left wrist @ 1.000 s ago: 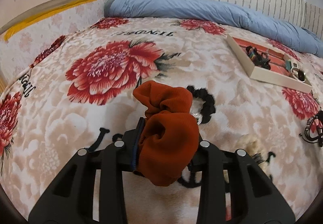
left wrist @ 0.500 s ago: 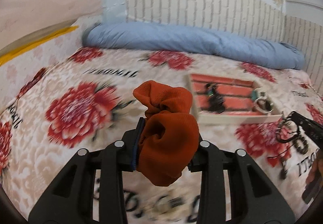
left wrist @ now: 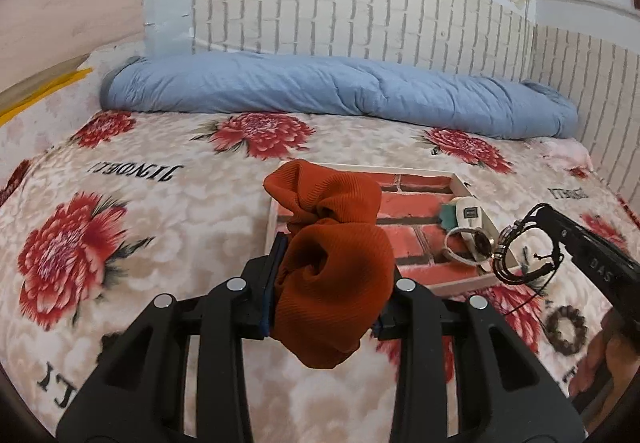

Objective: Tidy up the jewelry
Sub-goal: 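Carry the orange scrunchie and black cord bracelet over the brick-pattern tray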

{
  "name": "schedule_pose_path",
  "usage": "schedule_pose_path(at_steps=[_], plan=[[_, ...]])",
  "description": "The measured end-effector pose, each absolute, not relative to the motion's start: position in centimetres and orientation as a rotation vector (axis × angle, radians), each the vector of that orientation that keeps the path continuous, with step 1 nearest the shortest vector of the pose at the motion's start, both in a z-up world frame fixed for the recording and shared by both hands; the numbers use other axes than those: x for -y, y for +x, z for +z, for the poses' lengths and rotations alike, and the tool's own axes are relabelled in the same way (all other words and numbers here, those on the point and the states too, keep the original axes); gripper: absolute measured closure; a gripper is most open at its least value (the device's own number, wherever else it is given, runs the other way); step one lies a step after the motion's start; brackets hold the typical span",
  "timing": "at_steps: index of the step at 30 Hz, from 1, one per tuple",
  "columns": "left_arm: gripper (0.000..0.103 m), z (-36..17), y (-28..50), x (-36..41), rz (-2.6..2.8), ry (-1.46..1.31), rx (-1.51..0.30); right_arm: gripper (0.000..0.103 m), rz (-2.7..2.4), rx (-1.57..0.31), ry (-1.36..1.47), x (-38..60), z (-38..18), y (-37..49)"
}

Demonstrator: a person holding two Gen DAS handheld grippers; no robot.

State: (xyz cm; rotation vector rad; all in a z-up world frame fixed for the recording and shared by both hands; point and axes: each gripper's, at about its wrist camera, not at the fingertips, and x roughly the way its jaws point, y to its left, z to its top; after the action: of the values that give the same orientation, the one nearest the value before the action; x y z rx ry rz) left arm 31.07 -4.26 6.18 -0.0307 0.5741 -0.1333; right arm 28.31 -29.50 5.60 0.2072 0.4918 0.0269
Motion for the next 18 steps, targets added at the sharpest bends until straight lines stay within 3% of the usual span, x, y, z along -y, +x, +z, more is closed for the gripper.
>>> schedule_pose_path(at_steps=[10,18], plan=[[0.070,3.5,36.7,8.4,-0.136,-0.039,-0.572,0.097,-0.004,-0.471,0.224,30.7,2.8,32.2],[0.069,2.1,40.5,10.1,-0.109,-0.021,-0.552,0.097,-0.041,-0.393,0.176,30.5,3.7,35.0]])
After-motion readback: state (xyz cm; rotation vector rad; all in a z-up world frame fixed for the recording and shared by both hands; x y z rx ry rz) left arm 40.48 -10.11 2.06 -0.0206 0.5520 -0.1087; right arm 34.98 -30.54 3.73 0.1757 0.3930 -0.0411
